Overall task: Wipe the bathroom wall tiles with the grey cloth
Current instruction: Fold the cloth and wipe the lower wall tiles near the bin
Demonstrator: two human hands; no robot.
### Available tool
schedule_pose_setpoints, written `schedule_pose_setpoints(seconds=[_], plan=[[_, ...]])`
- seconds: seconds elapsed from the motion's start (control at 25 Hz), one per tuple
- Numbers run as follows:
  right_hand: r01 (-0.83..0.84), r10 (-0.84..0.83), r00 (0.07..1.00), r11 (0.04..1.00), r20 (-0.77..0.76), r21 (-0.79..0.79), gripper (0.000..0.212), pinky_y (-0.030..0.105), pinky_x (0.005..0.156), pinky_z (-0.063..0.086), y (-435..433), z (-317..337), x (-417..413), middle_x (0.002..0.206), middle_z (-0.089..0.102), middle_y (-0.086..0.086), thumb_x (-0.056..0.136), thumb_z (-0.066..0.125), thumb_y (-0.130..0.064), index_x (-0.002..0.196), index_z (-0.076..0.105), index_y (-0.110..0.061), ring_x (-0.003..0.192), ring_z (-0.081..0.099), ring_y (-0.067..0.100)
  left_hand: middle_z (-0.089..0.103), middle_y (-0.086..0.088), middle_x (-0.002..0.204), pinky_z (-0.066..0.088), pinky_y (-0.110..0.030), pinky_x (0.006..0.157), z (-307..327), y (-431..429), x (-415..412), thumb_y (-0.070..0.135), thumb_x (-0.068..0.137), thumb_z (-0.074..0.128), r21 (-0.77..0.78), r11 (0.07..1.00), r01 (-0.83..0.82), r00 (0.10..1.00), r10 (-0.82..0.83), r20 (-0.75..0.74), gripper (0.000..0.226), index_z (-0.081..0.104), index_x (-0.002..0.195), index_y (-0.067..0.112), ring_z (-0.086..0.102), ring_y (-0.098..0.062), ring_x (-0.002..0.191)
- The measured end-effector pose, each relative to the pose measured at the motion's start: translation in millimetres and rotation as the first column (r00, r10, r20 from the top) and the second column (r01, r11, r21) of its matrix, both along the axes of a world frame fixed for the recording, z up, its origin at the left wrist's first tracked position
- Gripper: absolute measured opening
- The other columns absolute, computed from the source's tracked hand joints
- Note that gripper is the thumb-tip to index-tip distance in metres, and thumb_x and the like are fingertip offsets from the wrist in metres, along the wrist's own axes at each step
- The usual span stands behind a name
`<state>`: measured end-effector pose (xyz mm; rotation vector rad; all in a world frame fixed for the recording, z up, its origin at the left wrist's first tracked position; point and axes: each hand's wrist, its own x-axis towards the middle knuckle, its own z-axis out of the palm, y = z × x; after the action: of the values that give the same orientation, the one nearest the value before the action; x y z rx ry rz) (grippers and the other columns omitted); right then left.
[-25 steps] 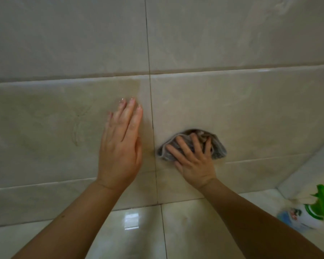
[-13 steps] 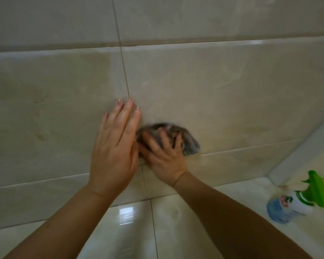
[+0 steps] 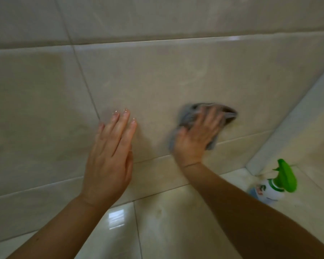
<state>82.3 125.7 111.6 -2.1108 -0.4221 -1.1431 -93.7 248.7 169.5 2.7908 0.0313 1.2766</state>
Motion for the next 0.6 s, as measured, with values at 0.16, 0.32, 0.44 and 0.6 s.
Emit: schedule_pose_setpoints(seconds=[0.16, 0.32, 0.44, 0.6], plan=[[-0.197, 0.268, 0.952, 0.908, 0.150, -0.370, 0.055, 0.066, 0.114, 0.005, 0, -18, -11, 0.159, 0.001, 0.001, 0.096, 0.034, -0.046, 0.145, 0.015, -0.033, 0.149, -0.010, 0.030, 0.033, -0.019, 0.154, 0.022, -0.055, 0.119, 3, -11, 10, -0.003, 0.091, 0.046, -0.004, 1.000, 0.027, 0.999, -0.027, 0.017, 0.053, 0.038, 0.144, -0.002, 0.025, -0.032, 0.147], [-0.002, 0.002, 1.000, 1.000, 0.029, 0.016, 0.055, 0.061, 0.117, 0.009, -29, -13, 40, 0.159, 0.014, 0.014, 0.098, 0.028, -0.040, 0.149, 0.020, -0.019, 0.147, 0.008, 0.039, 0.038, -0.021, 0.152, 0.030, -0.061, 0.112, 0, -13, 11, -0.002, 0.093, 0.046, 0.026, 0.999, 0.043, 0.999, -0.044, 0.024, 0.049, 0.041, 0.141, -0.004, 0.030, -0.035, 0.145], [0.268, 0.024, 0.892, 0.777, -0.451, 0.570, 0.061, 0.054, 0.118, 0.016, -37, -31, 48, 0.155, 0.021, 0.027, 0.100, 0.024, -0.034, 0.149, 0.021, 0.003, 0.144, 0.021, 0.043, 0.037, -0.019, 0.153, 0.027, -0.057, 0.116, -10, -17, 9, -0.003, 0.090, 0.048, 0.058, 0.996, 0.068, 0.998, -0.067, -0.022, 0.053, 0.041, 0.142, -0.003, 0.030, -0.033, 0.146], [0.461, 0.326, 0.650, 0.549, -0.687, 0.697, 0.058, 0.036, 0.118, 0.007, -33, -3, 36, 0.161, 0.012, 0.016, 0.105, 0.023, -0.031, 0.152, 0.013, 0.000, 0.148, 0.014, 0.029, 0.036, -0.017, 0.154, 0.023, -0.052, 0.119, -15, -29, 23, 0.000, 0.091, 0.048, 0.069, 0.995, 0.068, 0.996, -0.064, -0.059, 0.053, 0.040, 0.143, 0.000, 0.029, -0.032, 0.146]])
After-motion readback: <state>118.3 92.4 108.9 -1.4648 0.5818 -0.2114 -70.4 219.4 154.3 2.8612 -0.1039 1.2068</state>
